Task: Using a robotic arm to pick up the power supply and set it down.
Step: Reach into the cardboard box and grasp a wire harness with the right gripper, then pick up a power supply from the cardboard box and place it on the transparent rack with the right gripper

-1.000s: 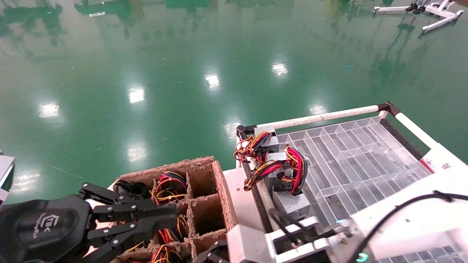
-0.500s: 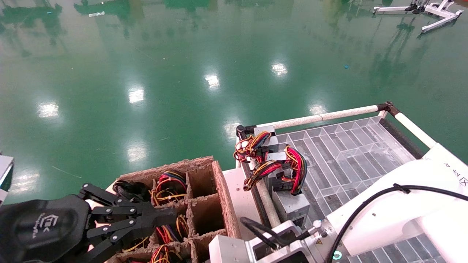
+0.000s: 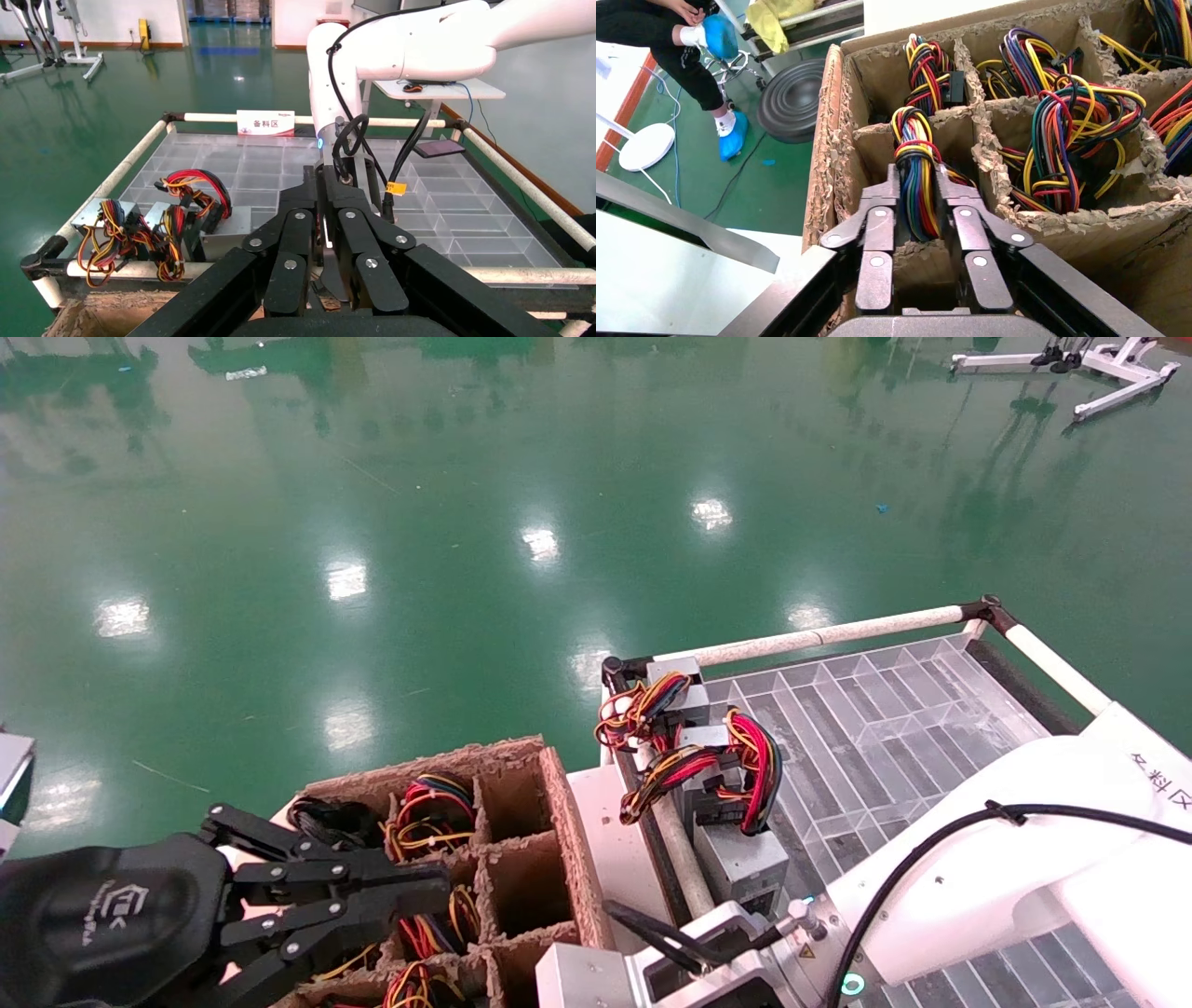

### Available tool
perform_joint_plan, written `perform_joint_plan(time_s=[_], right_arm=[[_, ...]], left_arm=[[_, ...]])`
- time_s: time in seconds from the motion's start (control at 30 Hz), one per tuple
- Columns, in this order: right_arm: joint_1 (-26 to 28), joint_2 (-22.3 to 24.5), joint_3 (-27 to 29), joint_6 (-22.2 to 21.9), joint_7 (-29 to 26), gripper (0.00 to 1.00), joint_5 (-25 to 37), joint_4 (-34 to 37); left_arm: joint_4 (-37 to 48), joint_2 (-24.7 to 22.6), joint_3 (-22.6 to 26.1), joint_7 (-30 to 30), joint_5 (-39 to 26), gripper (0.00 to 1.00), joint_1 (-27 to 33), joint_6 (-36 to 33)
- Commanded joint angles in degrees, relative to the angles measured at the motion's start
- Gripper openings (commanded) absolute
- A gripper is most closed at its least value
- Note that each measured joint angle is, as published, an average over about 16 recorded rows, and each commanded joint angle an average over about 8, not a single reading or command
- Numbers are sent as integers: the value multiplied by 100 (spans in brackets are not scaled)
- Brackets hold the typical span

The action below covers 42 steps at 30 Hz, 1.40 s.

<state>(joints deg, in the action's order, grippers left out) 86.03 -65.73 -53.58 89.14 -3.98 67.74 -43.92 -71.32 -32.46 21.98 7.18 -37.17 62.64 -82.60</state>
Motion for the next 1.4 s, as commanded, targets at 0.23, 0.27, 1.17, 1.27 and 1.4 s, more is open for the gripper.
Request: perform_joint_plan(time_s=[0.23, 0.27, 1.17, 1.27, 1.4], right_arm=[[-5, 33, -35, 1, 28, 0, -93, 48], [-9, 46, -30, 7, 35, 0, -124, 52], [73, 1616, 923, -89, 188, 0, -2018, -1049], [159, 1796, 1051, -101, 214, 0, -2146, -1134], [375, 1971, 1180, -78, 267, 0, -2216, -1114]], left_arm=[[0, 0, 0, 0, 0, 100, 0, 0], [0, 0, 0, 0, 0, 100, 0, 0], [0, 0, 0, 0, 0, 100, 0, 0], [0, 0, 0, 0, 0, 100, 0, 0], [0, 0, 1, 0, 0, 100, 0, 0]])
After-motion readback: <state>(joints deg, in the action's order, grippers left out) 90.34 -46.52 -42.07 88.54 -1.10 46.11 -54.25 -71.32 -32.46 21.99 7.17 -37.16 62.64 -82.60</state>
